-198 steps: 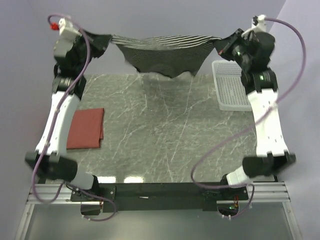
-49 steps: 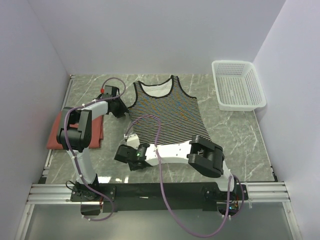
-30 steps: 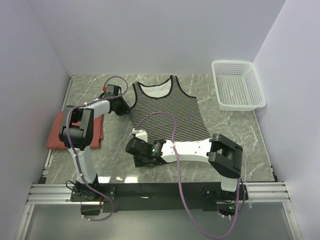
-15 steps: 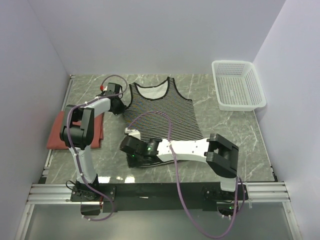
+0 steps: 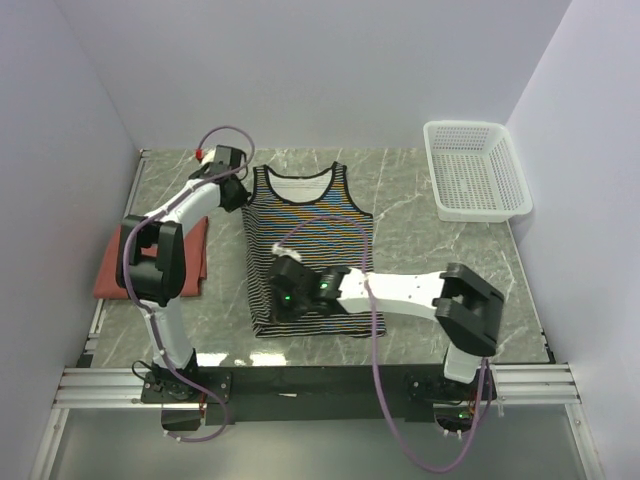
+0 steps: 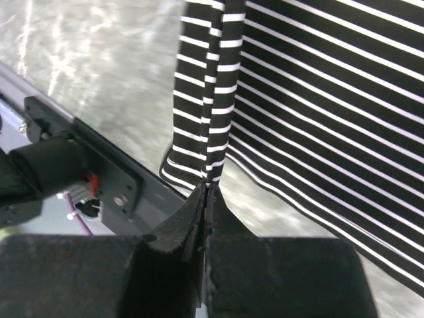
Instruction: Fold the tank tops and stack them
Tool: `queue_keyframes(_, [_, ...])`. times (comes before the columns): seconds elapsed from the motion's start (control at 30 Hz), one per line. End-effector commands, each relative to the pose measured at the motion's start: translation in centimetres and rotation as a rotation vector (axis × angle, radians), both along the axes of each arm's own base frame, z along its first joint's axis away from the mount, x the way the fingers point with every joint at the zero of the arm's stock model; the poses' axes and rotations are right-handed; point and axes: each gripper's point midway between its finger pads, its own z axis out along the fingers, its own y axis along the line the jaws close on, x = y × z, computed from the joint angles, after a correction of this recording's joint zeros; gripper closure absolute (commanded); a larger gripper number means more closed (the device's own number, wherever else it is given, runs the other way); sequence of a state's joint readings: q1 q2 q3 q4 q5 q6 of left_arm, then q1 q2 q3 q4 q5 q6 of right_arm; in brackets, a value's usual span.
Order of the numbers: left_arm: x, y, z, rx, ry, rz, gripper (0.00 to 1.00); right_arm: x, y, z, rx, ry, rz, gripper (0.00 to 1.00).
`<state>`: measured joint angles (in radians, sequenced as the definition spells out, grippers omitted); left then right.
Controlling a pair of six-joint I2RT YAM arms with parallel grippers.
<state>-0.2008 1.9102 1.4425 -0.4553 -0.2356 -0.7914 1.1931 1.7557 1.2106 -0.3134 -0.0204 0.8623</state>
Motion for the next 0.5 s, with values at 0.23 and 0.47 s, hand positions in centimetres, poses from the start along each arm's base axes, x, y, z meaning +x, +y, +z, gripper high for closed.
queue_keyframes(0.23, [2.9,-10.0,4.3,-0.017,-0.102,-0.136,0.99,-0.1,-6.0,0.4,0.086,0.02,-0.115,1.0])
queue_keyframes(0.47, [2.5,-14.2,2.6,-0.032,-0.078,-0.209,0.99,-0.8,-8.5,-1.2,0.066,0.038,-0.163,1.0])
